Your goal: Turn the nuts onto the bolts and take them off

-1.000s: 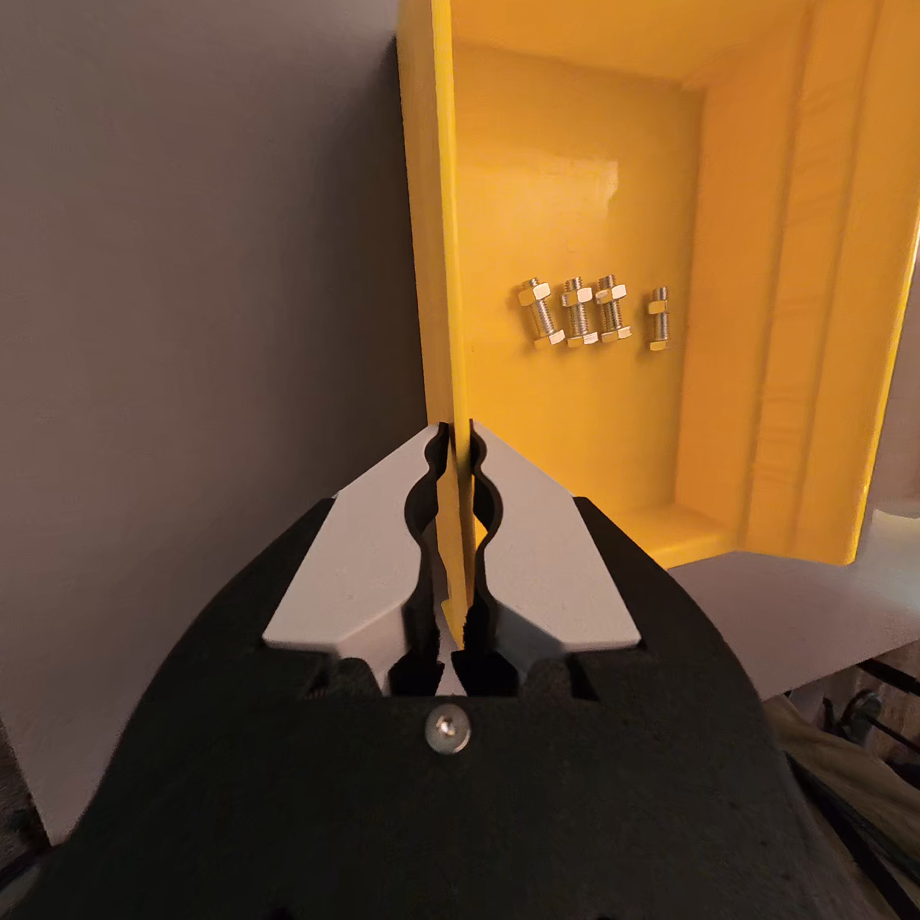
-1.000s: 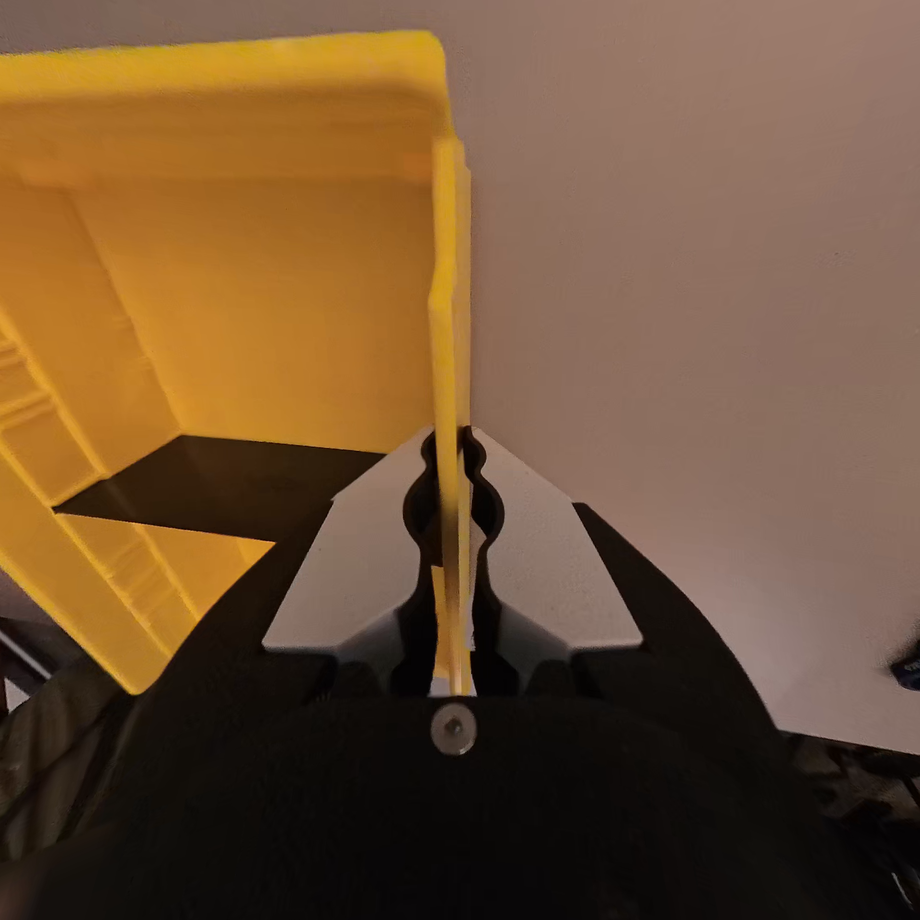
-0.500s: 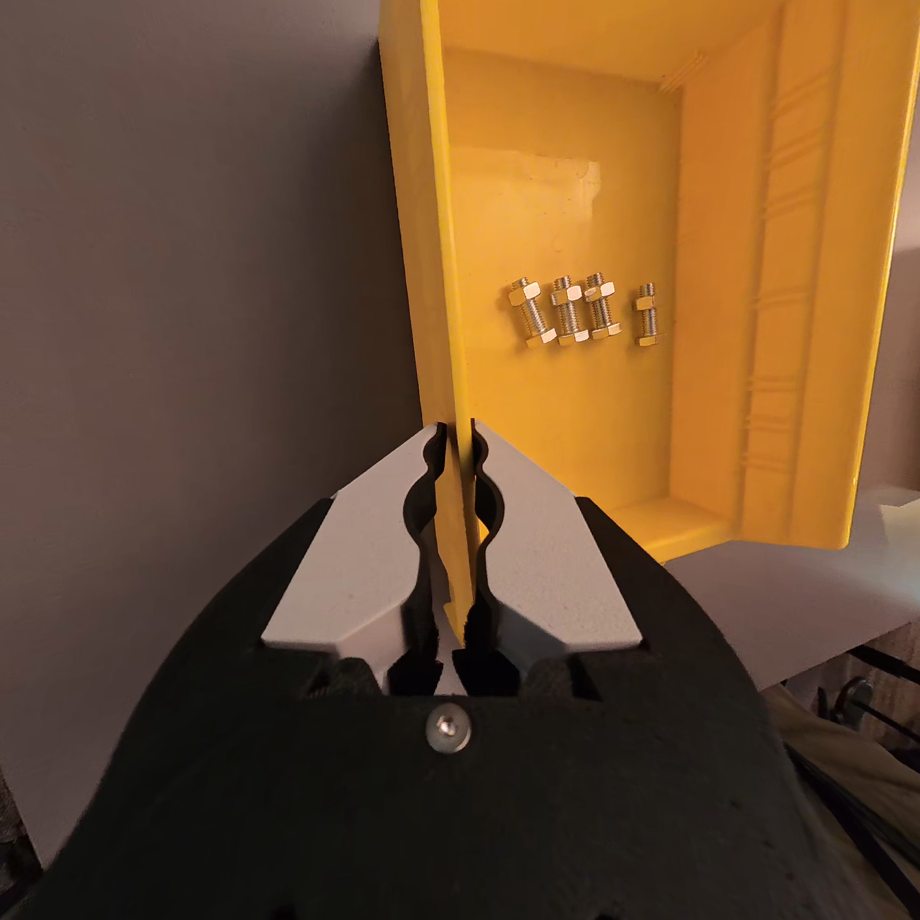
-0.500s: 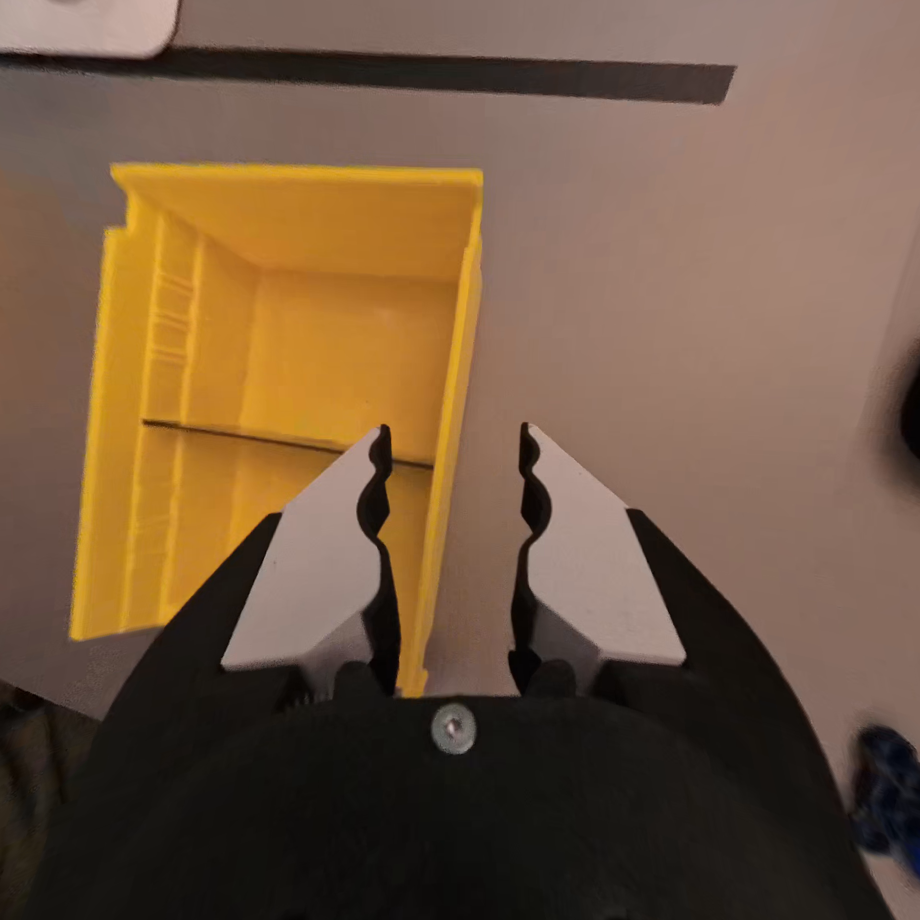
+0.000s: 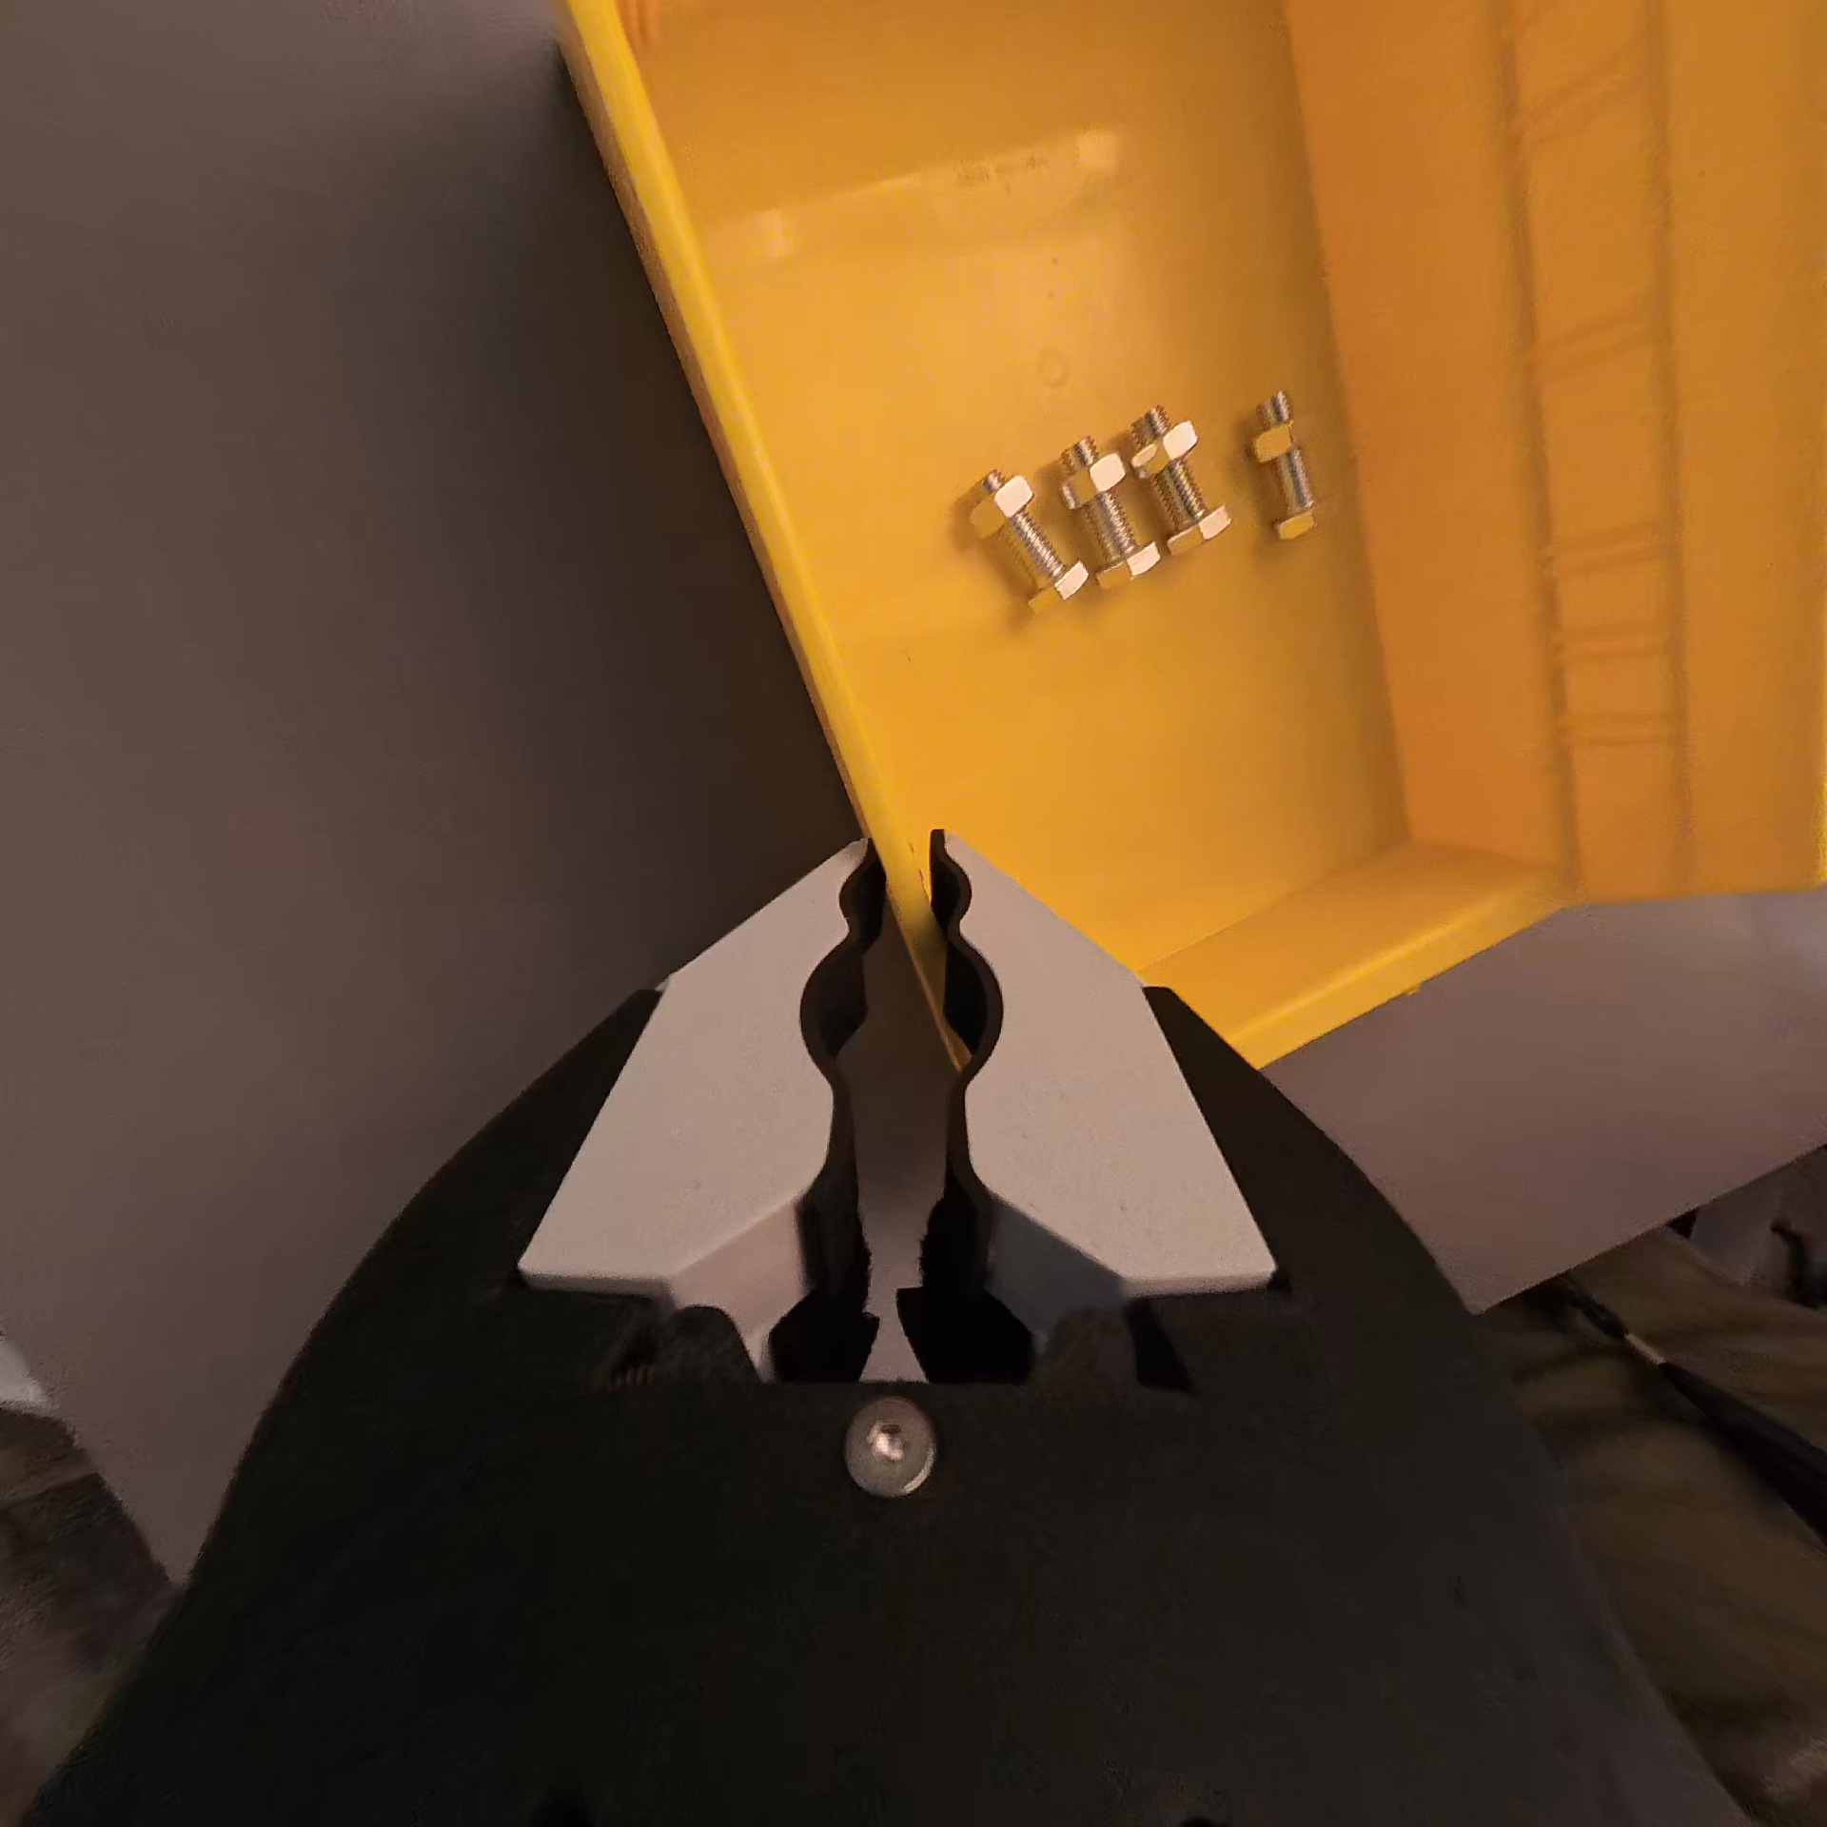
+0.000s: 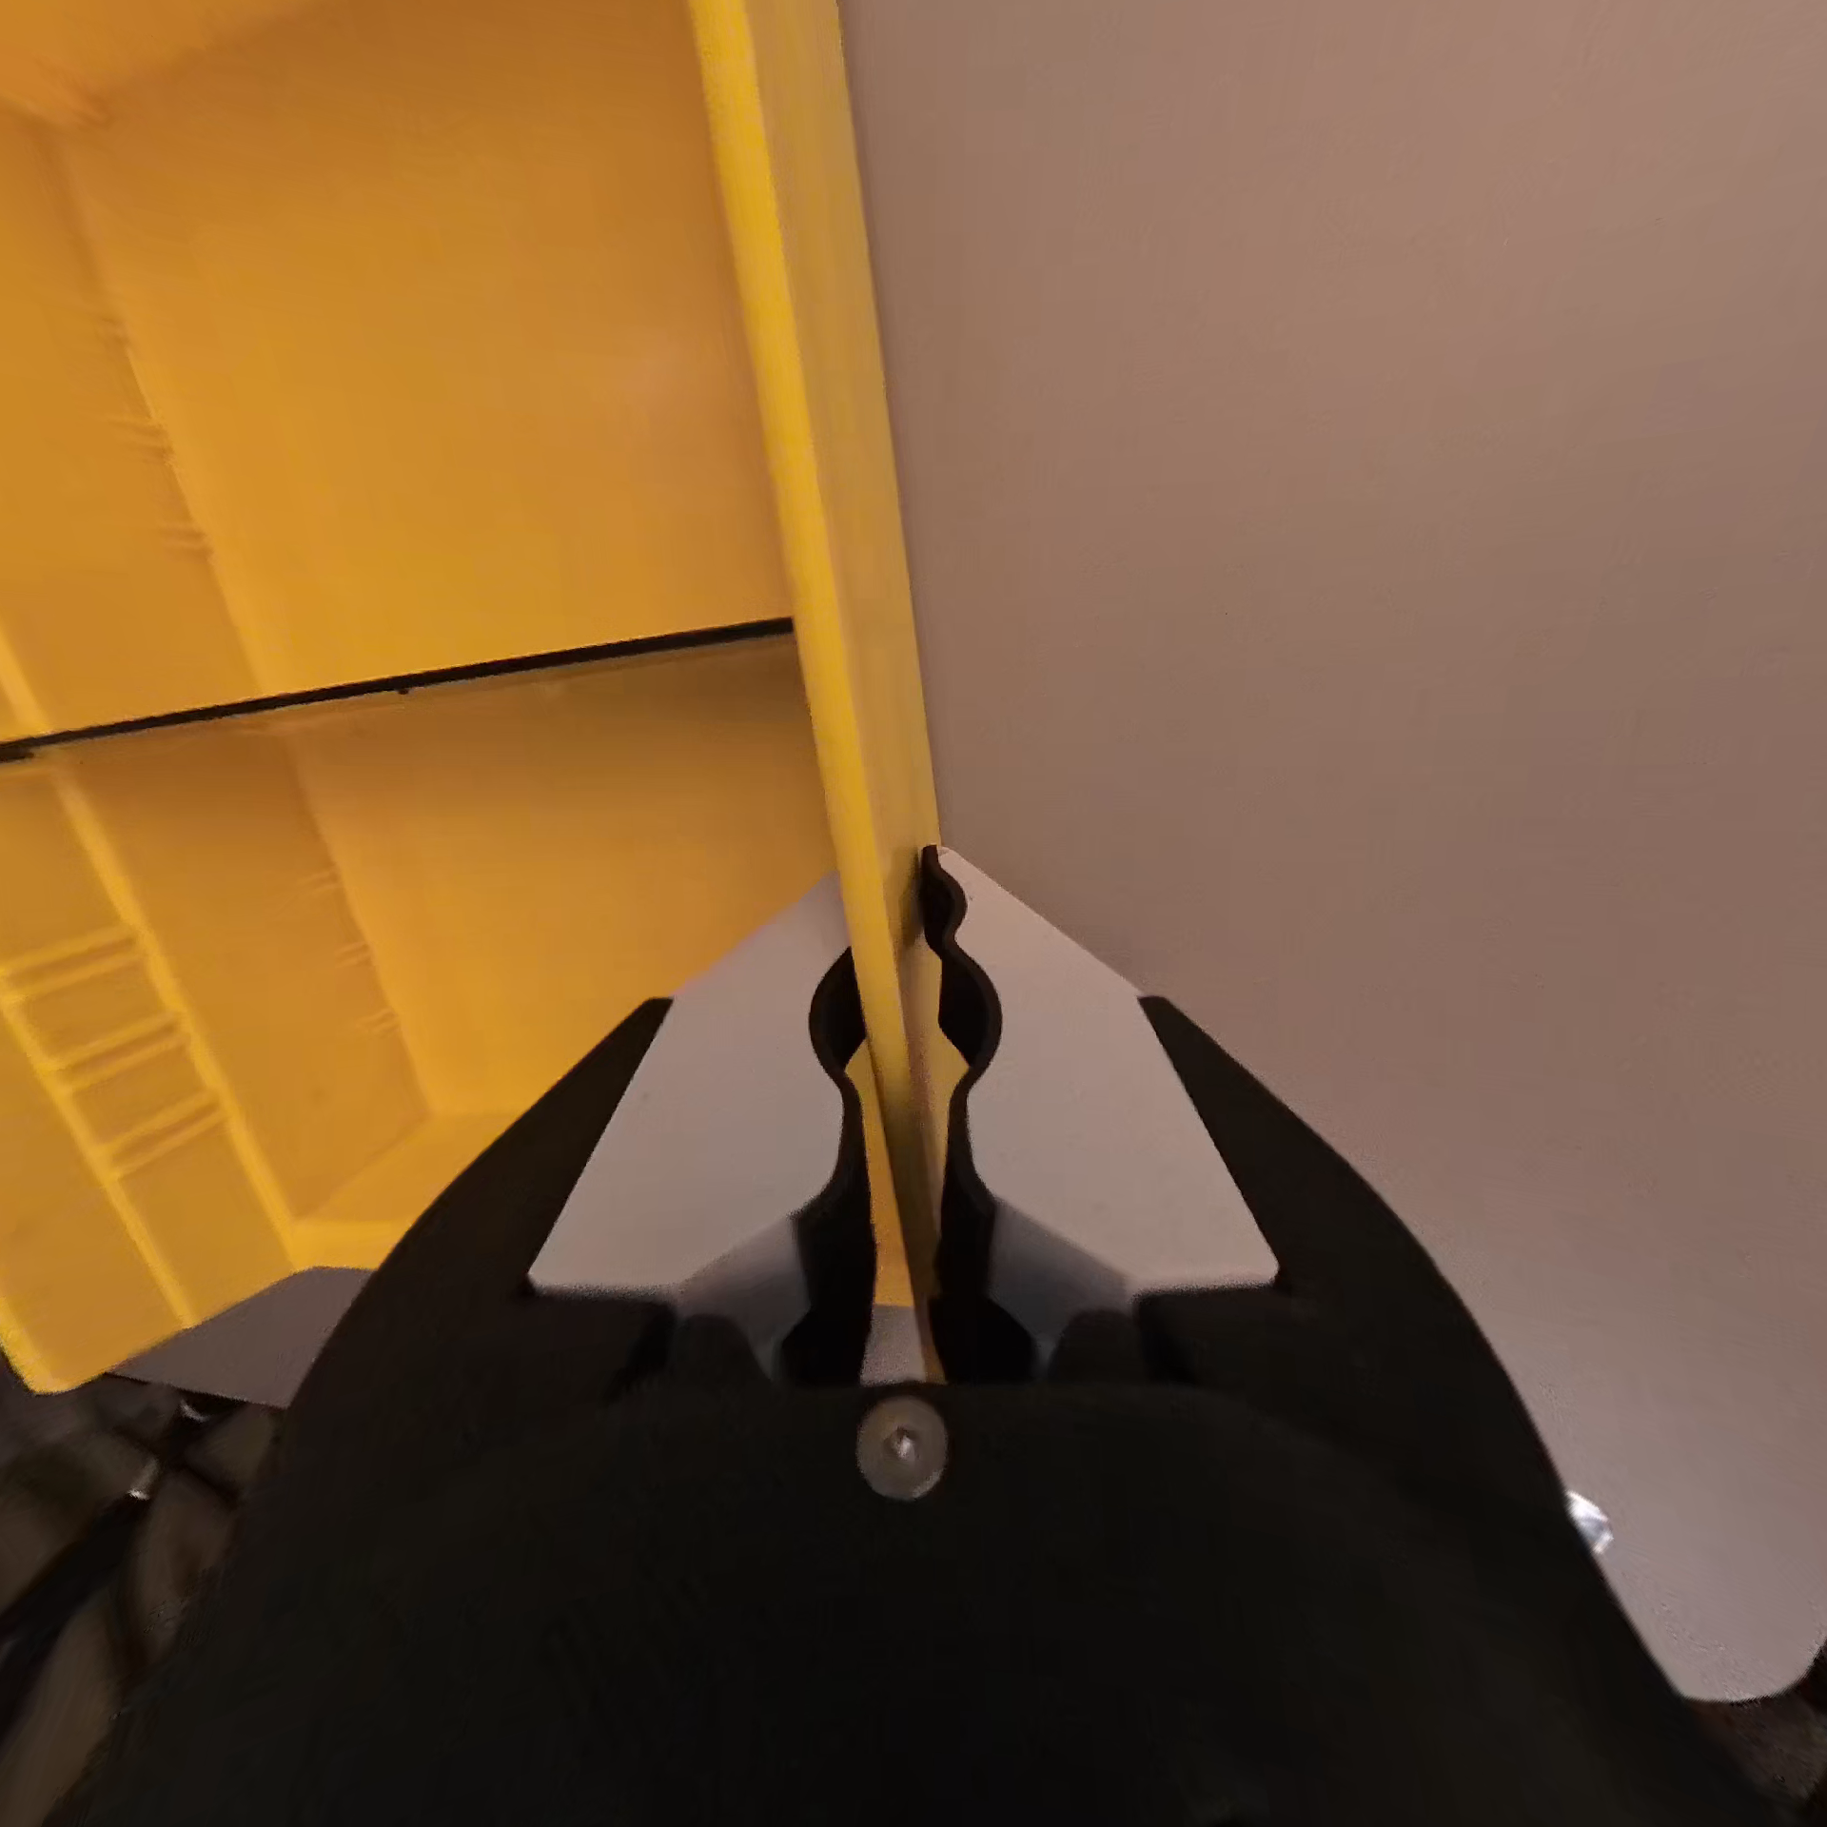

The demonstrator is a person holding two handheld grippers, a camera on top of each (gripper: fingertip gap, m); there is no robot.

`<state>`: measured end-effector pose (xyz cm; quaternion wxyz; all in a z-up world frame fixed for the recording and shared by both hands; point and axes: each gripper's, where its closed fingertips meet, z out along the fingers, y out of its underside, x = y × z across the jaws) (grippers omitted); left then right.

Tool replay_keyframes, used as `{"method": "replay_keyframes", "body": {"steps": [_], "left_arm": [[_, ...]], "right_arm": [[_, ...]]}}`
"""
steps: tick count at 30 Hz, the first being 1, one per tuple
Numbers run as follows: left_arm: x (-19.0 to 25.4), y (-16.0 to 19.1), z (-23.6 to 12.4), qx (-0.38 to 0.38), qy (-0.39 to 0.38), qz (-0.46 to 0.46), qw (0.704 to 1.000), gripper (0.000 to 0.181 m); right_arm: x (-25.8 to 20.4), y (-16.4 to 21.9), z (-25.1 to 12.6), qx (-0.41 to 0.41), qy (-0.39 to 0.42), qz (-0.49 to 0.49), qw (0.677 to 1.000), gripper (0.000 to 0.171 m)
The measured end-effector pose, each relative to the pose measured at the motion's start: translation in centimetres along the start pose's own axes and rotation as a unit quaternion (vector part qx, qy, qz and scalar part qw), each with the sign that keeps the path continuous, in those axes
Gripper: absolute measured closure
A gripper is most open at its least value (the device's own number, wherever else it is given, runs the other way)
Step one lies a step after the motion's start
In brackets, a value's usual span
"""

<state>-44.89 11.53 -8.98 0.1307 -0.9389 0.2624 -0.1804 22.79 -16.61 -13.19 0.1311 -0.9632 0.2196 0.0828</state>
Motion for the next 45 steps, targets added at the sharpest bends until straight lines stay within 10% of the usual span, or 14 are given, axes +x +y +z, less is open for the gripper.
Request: {"method": "replay_keyframes", "body": {"steps": [13, 45], "left_arm": [[0.3, -1.5, 0.9, -0.031, -0.077, 0.052, 0.995, 0.177], [-0.3, 0.2, 0.0, -0.057, -0.091, 0.008, 0.994, 0.177]], "right_arm": [[-3.5, -4.3, 1.7, 0.026, -0.041, 0.058, 0.997, 0.164], [1.4, -1.0, -0.1, -0.009, -0.018, 0.064, 0.998, 0.166]]}}
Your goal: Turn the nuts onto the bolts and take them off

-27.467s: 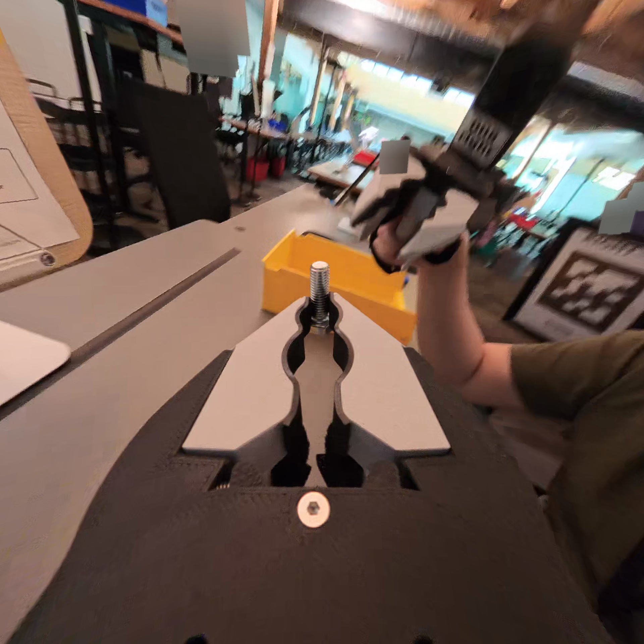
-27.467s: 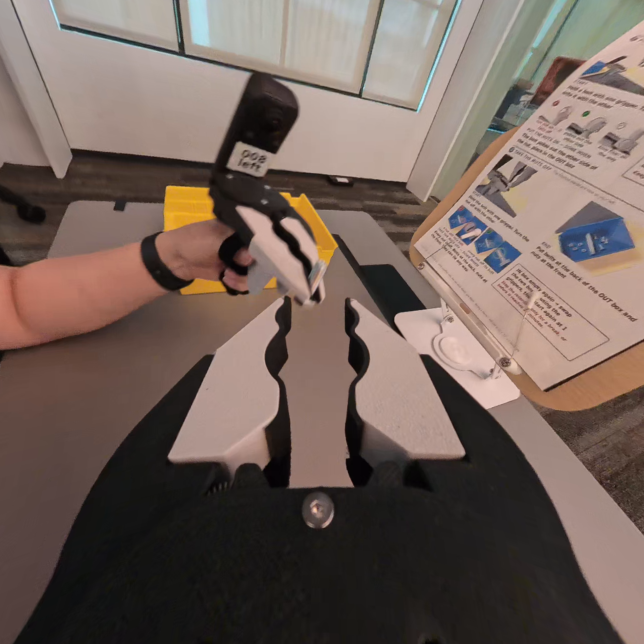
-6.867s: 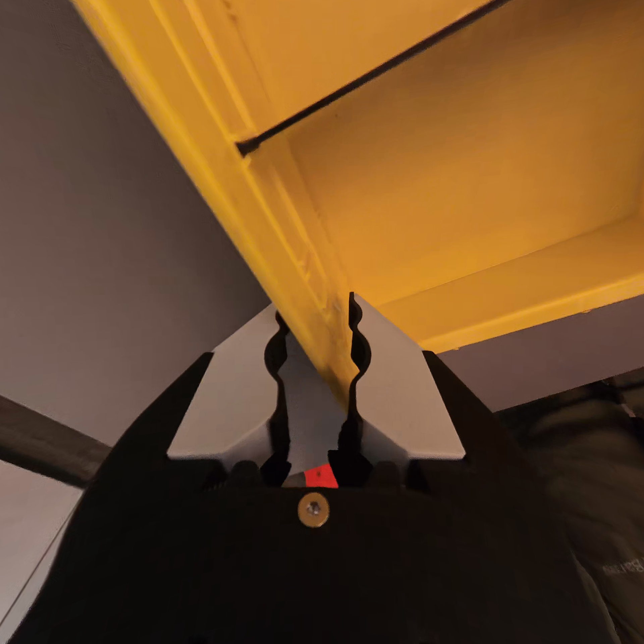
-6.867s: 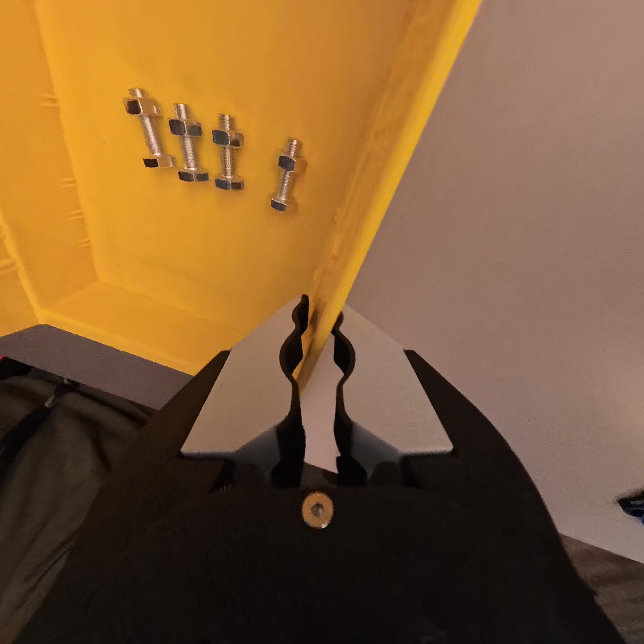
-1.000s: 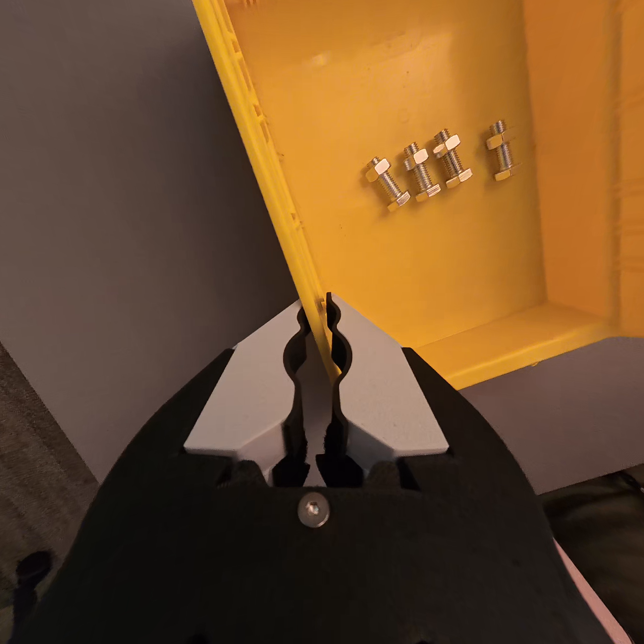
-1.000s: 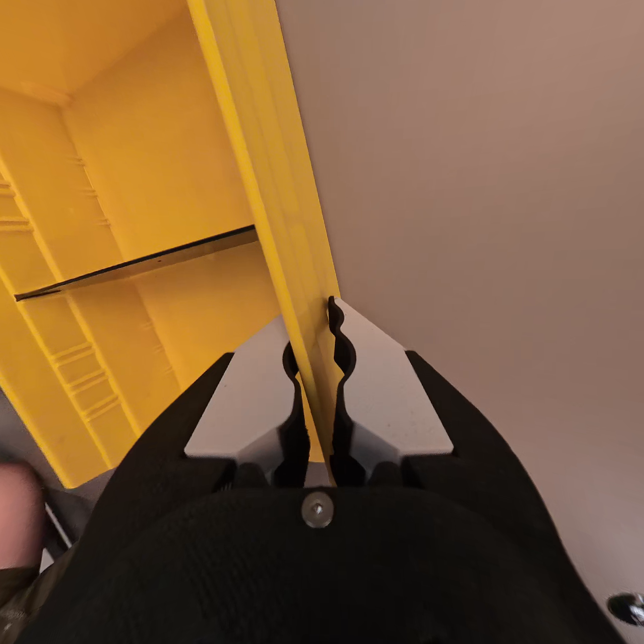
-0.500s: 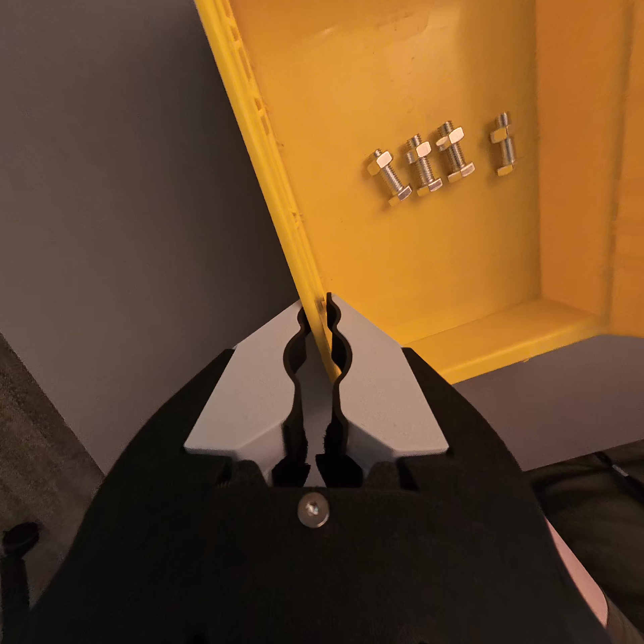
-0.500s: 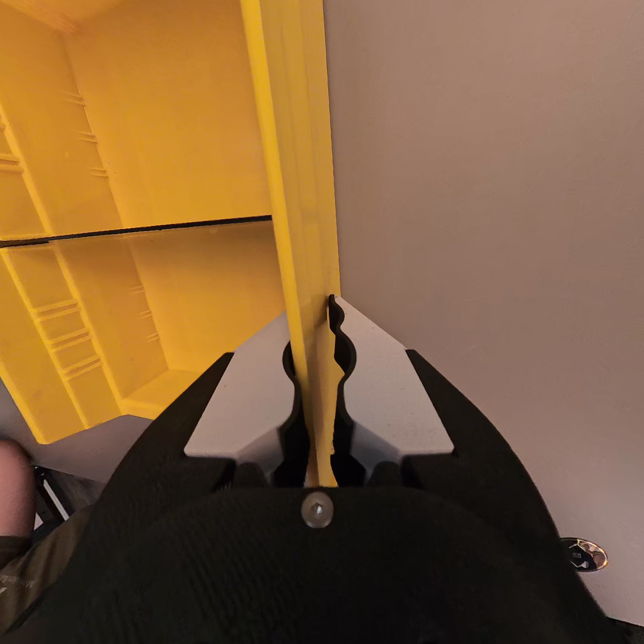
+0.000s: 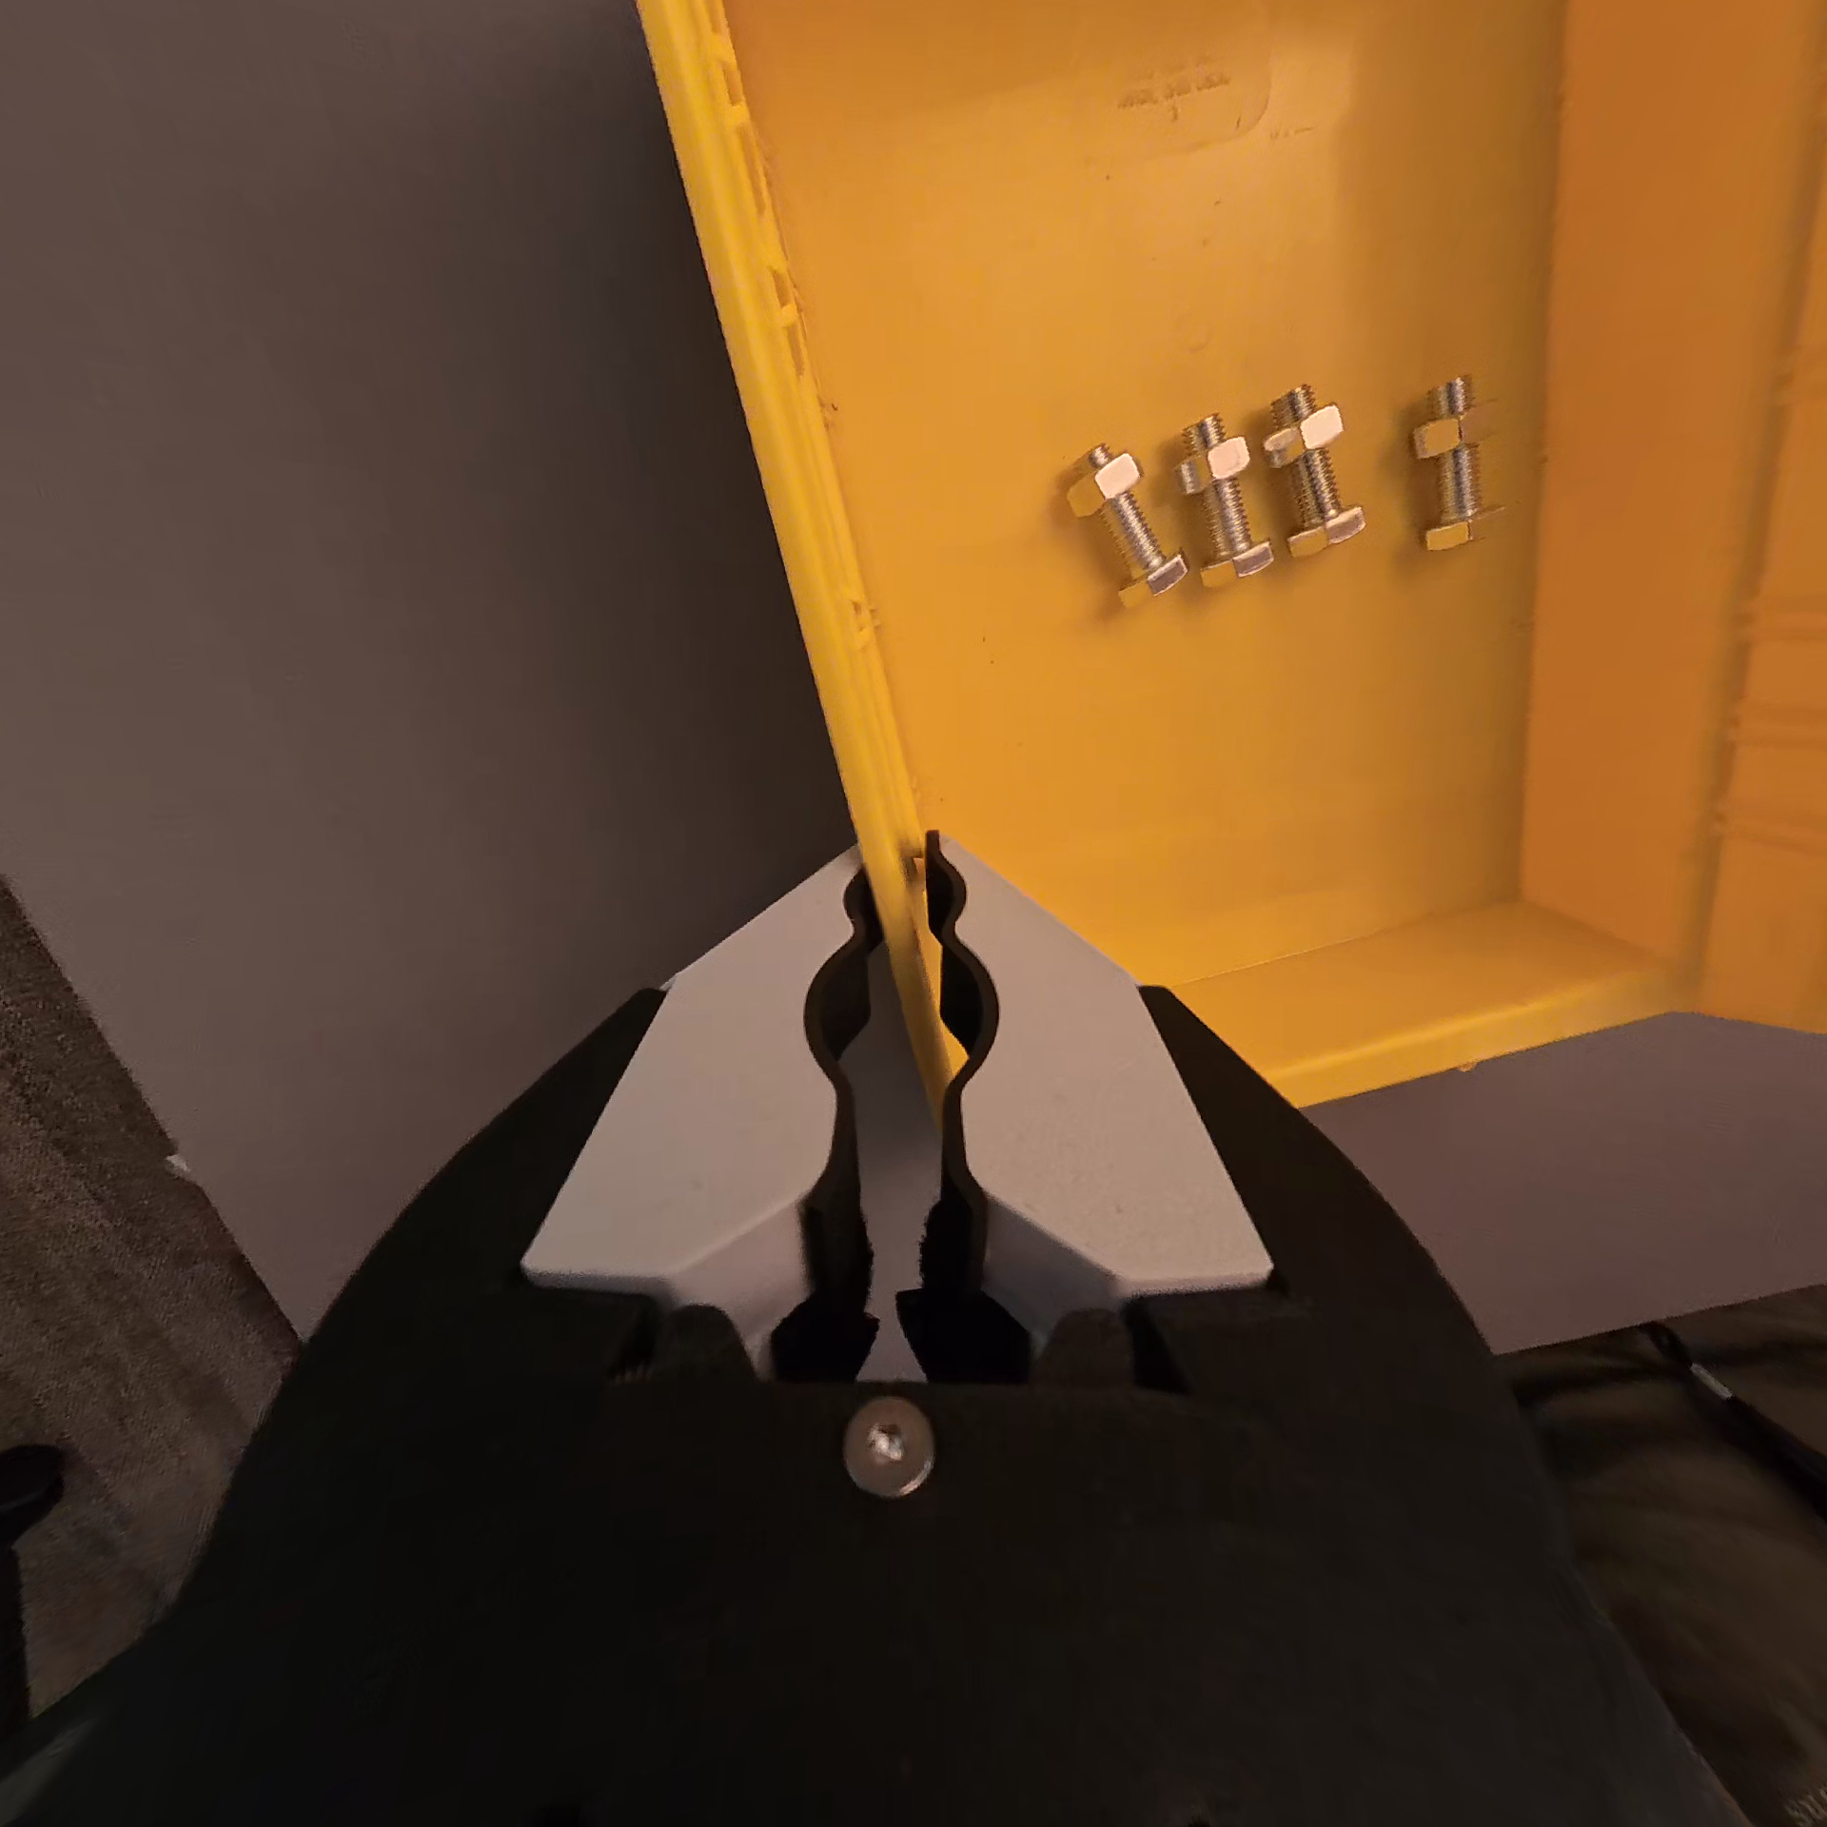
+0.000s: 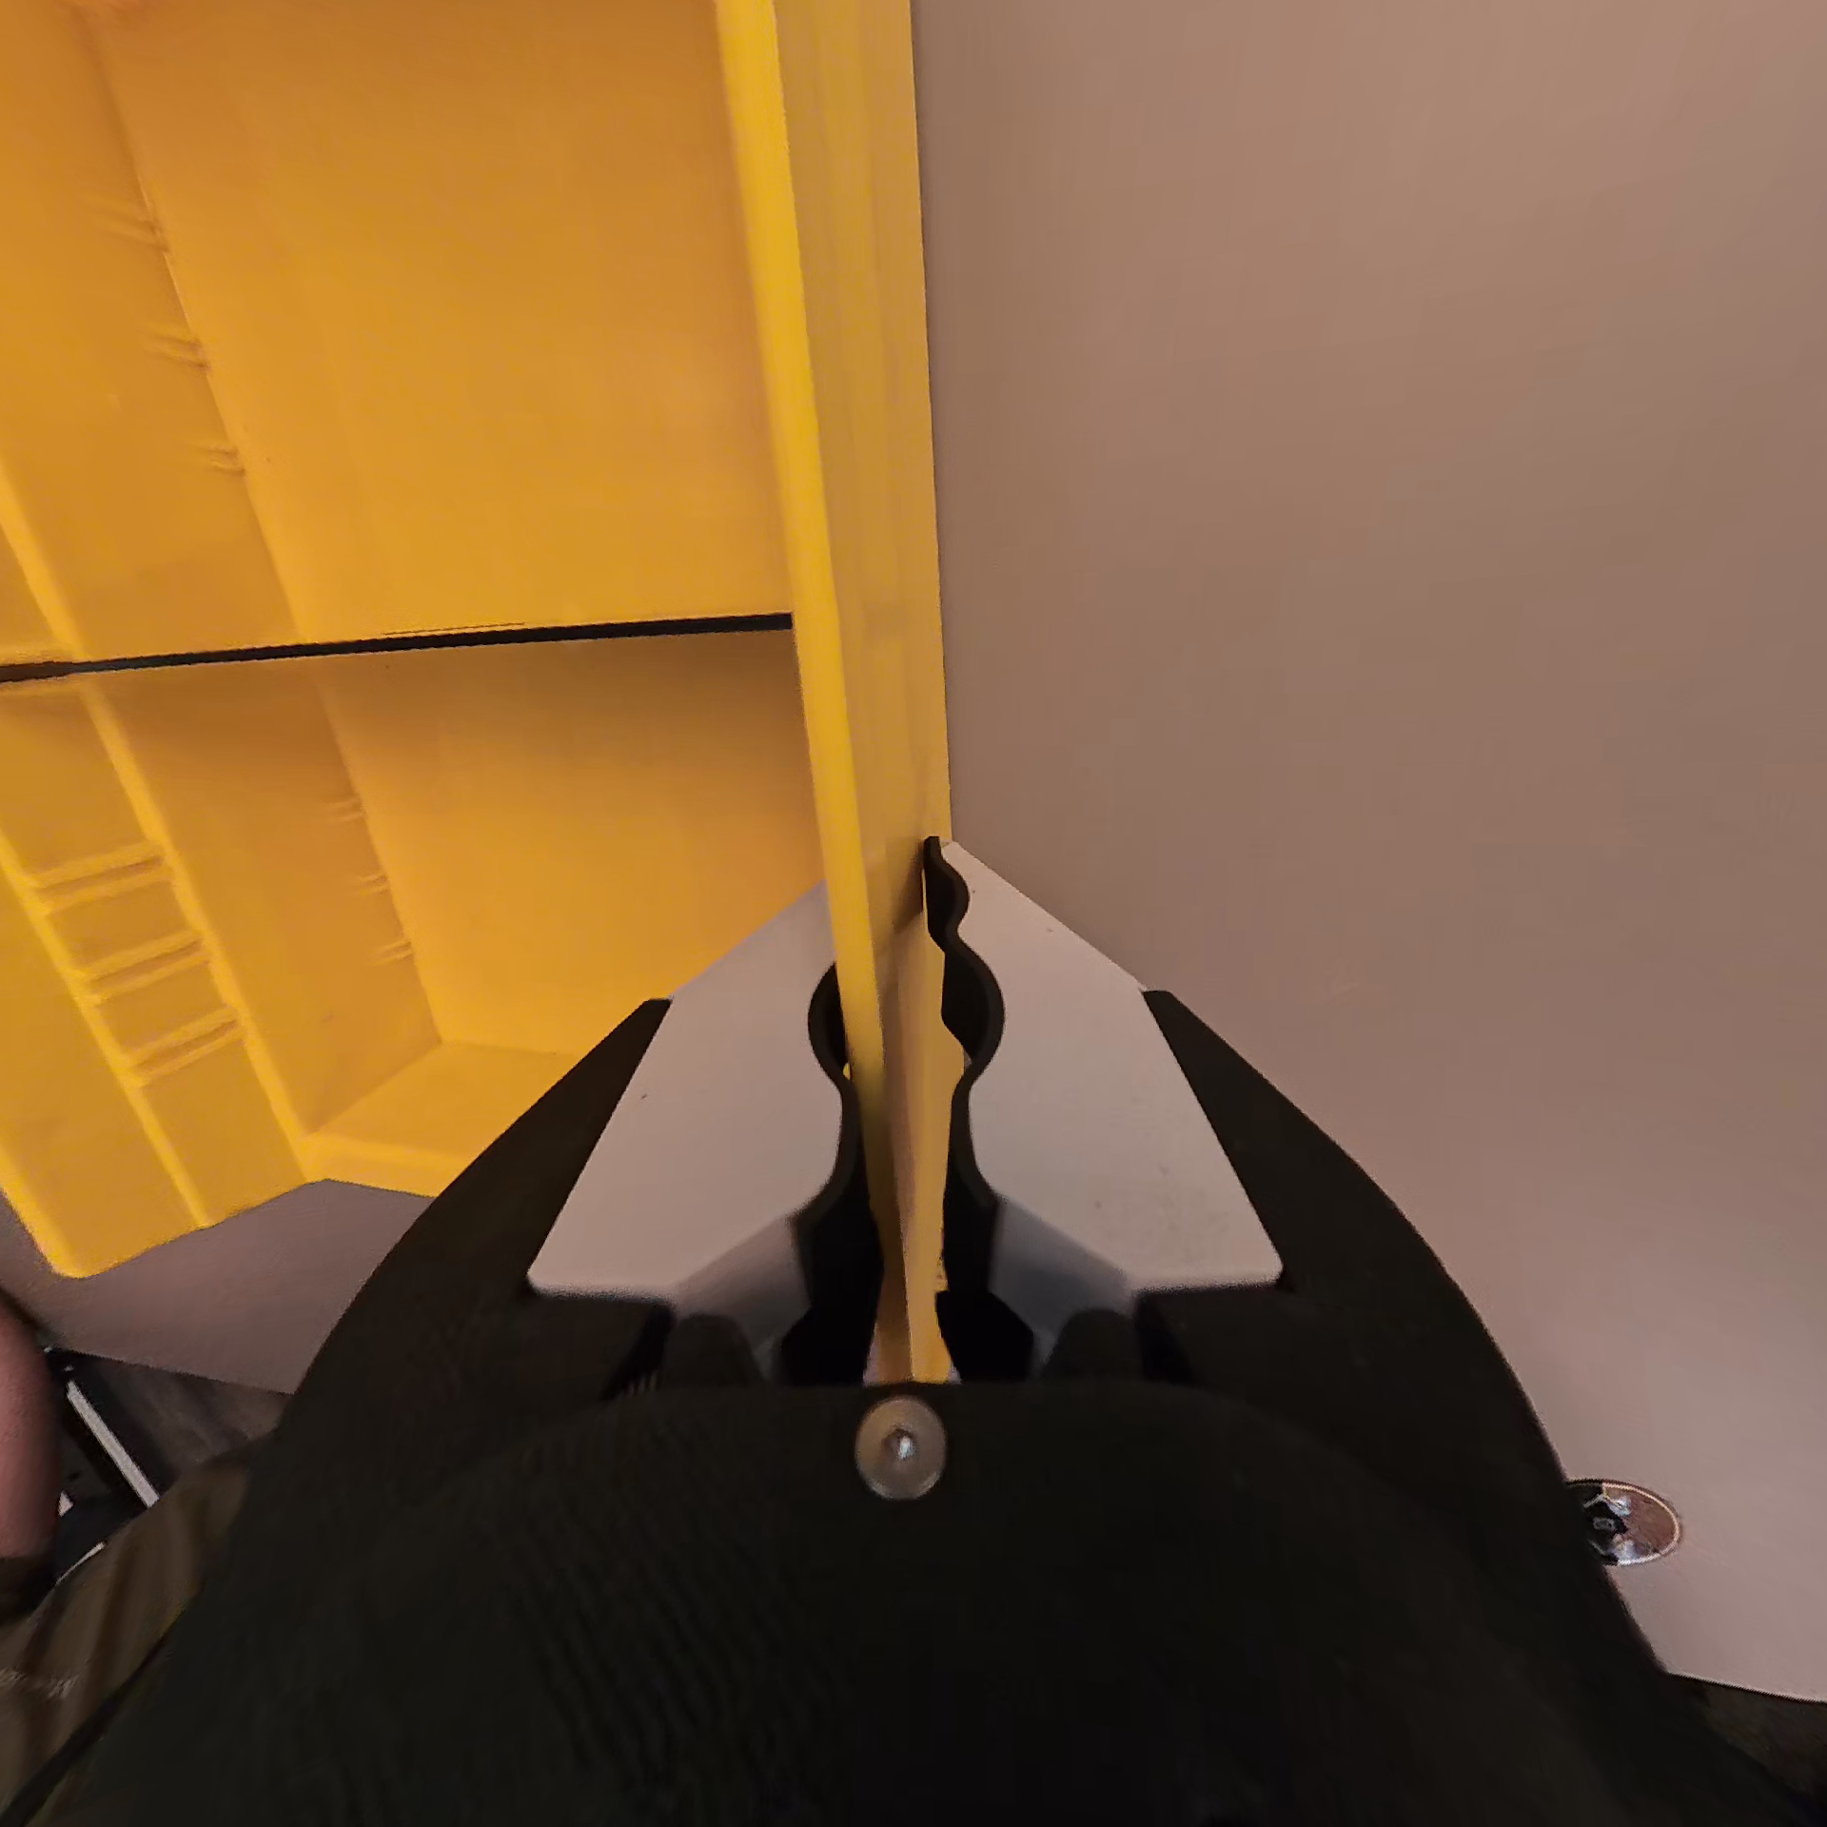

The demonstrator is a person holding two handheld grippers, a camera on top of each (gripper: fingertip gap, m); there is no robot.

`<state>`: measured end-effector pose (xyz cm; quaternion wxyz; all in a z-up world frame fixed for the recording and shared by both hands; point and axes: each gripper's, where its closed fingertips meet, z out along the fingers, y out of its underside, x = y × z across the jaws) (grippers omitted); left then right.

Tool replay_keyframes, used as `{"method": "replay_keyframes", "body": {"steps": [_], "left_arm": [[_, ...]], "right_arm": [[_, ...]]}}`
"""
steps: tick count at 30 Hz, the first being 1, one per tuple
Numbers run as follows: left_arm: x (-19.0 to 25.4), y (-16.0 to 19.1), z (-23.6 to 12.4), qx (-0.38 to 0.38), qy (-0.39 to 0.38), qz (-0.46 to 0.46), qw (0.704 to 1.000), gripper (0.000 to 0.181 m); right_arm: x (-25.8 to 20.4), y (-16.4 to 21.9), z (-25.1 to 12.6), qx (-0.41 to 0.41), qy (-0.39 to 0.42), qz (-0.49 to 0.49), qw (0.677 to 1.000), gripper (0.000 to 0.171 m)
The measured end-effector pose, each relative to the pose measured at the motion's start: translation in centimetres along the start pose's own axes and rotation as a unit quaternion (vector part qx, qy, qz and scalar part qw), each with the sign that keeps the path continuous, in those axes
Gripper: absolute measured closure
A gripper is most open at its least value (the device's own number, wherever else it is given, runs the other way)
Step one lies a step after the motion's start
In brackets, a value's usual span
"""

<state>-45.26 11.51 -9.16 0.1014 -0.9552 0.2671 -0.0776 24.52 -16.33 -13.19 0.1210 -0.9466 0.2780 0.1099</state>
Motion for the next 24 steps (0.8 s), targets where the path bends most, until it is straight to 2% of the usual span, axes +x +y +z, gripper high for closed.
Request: {"method": "replay_keyframes", "body": {"steps": [2, 4, 6, 8, 10, 13, 16, 18, 19, 21, 24], "left_arm": [[-0.6, -0.3, -0.4, 0.006, -0.026, -0.012, 1.000, 0.165], [-1.1, -0.9, -1.3, 0.027, -0.055, -0.029, 0.998, 0.162], [-1.6, -1.3, -3.0, 0.049, -0.098, -0.046, 0.993, 0.153], [-0.8, -2.1, -5.1, 0.088, -0.128, -0.037, 0.987, 0.145], [1.4, -3.3, -6.3, 0.124, -0.123, -0.009, 0.985, 0.142], [5.6, -3.5, -5.0, 0.091, -0.085, 0.039, 0.991, 0.137], [7.0, -4.1, -1.6, 0.030, -0.085, 0.076, 0.993, 0.140], [7.3, -4.4, 0.9, -0.012, -0.064, 0.057, 0.996, 0.145], [7.4, -4.5, 2.0, -0.029, -0.048, 0.042, 0.998, 0.147], [7.5, -4.7, 3.6, -0.051, -0.021, 0.009, 0.998, 0.152], [6.5, -4.9, 4.8, -0.059, -0.019, -0.029, 0.998, 0.155]], "right_arm": [[0.1, -0.1, 0.0, 0.002, 0.000, -0.003, 1.000, 0.166], [0.0, 0.0, 0.0, 0.002, -0.006, -0.001, 1.000, 0.164], [0.0, -0.2, -0.3, 0.009, -0.009, 0.003, 1.000, 0.154], [0.2, -0.5, -0.9, 0.025, -0.002, 0.000, 1.000, 0.151], [0.5, -1.2, -2.0, 0.054, 0.016, 0.001, 0.998, 0.146], [0.4, -2.7, -5.0, 0.126, 0.036, 0.003, 0.991, 0.142], [-0.9, -4.7, -10.4, 0.251, 0.048, -0.018, 0.967, 0.141], [-3.0, -6.0, -15.5, 0.368, 0.053, -0.064, 0.926, 0.140], [-4.3, -6.4, -18.6, 0.434, 0.057, -0.091, 0.895, 0.139], [-7.8, -5.7, -24.3, 0.555, 0.039, -0.141, 0.819, 0.132], [-13.1, -2.8, -29.6, 0.676, -0.009, -0.216, 0.704, 0.126]]}}
